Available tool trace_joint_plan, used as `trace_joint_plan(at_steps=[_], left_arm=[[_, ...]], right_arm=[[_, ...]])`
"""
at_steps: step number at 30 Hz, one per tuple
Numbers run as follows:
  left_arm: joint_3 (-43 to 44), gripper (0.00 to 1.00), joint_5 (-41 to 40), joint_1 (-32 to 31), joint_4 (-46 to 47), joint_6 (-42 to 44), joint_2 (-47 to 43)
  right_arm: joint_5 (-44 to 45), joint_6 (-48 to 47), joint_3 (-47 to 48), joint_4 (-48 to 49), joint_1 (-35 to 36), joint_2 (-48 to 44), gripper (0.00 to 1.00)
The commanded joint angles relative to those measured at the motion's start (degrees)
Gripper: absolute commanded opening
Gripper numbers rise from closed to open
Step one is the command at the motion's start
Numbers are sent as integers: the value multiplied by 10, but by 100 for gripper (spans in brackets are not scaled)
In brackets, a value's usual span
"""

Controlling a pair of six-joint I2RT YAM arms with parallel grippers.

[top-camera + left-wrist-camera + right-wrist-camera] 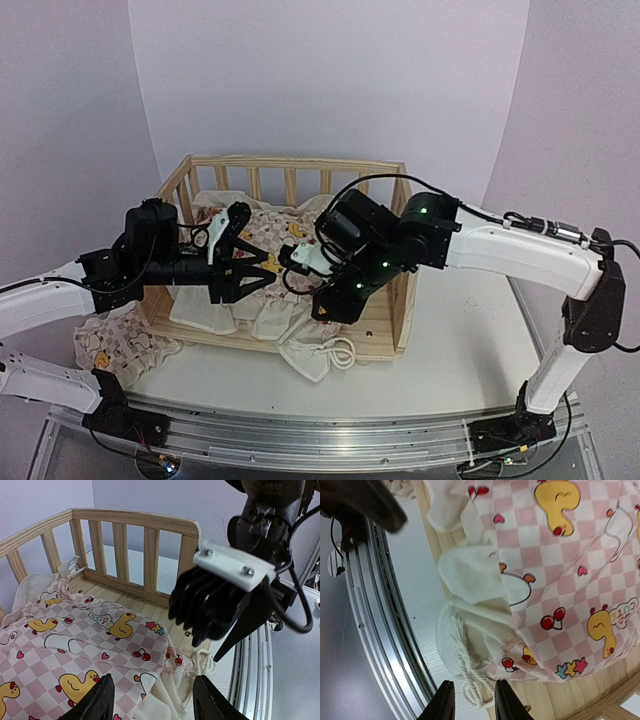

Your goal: Set up the pet bed

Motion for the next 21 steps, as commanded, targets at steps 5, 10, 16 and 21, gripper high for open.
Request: trace_joint_plan(at_steps=[5, 10, 16, 21], left_arm=[[-43, 54, -16, -1, 107, -73, -22], [-56, 54, -16, -1, 118, -80, -28], [-59, 54, -17, -1, 119, -73, -33], [-62, 54, -15, -1, 127, -69, -33]], right_arm=[[15, -46, -28, -56, 7, 36, 31], [63, -58, -51, -56, 7, 57, 31], [85, -50, -51, -55, 7, 70, 27], [101, -53, -55, -53, 7, 76, 23]])
